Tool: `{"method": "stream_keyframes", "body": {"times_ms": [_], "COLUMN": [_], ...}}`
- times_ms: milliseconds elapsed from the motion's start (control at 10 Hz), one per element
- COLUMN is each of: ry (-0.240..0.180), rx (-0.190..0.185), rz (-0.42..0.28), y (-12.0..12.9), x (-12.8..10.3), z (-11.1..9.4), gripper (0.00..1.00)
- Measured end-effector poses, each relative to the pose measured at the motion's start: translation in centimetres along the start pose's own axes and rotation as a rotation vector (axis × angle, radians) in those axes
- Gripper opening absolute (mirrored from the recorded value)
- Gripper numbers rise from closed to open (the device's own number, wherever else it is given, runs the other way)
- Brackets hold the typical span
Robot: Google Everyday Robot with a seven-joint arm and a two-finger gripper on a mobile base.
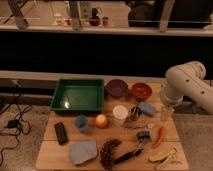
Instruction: Place sponge in plastic cup
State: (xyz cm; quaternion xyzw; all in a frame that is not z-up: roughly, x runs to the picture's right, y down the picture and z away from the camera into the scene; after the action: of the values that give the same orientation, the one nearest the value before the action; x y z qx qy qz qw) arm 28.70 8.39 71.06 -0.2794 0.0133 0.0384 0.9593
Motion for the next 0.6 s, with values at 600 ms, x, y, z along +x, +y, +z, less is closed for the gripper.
{"method": "stream_keyframes", "body": {"times_ms": [600], "ry": [-0.007], "rx": [-0.049], "rz": [0.016], "y": [-2.5], "x": [-1.4], "z": [3.2], "gripper": [0.80]}}
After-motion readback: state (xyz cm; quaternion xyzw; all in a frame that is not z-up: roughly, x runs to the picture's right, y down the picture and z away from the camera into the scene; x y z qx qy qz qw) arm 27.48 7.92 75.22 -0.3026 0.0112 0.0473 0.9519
